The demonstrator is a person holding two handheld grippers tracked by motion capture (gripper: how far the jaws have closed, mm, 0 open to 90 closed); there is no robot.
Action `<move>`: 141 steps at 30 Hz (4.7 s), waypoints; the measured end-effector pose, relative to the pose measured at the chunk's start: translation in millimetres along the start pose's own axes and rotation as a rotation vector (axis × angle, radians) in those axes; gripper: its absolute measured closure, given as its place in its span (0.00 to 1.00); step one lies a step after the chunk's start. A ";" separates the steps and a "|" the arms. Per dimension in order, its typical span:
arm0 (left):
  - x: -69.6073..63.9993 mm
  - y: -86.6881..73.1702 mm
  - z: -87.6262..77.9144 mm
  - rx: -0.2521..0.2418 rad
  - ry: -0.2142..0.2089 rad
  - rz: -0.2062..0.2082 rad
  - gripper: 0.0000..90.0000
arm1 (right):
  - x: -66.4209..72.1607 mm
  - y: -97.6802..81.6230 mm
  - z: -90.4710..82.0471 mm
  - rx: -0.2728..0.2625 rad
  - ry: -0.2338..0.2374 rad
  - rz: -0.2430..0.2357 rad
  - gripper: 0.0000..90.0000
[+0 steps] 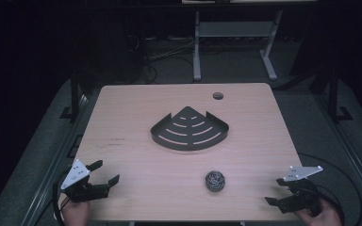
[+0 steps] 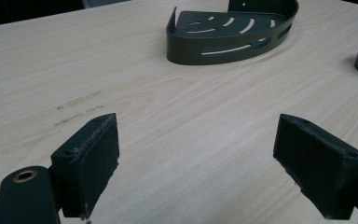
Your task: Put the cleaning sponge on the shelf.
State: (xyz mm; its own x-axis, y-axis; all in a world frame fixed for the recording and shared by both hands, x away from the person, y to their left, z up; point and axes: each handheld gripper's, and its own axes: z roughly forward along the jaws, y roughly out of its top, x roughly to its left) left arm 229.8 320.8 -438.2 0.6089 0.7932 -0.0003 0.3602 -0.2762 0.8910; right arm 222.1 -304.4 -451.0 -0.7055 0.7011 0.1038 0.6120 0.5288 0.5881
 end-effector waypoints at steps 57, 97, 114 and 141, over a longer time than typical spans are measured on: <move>2.5 0.2 -7.5 -0.043 -0.002 -0.002 0.15 | 56.9 62.5 27.7 0.076 0.069 -0.224 0.17; 3.1 0.7 -8.8 -0.057 -0.004 -0.006 0.15 | 79.7 113.5 53.5 0.131 0.112 -0.344 0.17; 4.6 0.2 -8.6 -0.058 -0.011 -0.016 0.15 | 84.3 133.5 70.7 0.189 0.114 -0.366 0.17; 3.1 1.1 -9.4 -0.070 -0.011 -0.021 0.15 | 83.5 146.4 96.5 0.259 0.105 -0.371 0.17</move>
State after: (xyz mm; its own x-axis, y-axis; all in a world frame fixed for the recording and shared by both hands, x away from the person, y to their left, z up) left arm 225.4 328.1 -432.9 0.6099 0.7921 -0.0237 0.3226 -0.2209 0.9204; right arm 287.3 -122.2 -433.6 -0.9180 0.3963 0.0127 0.3707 0.8462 0.3827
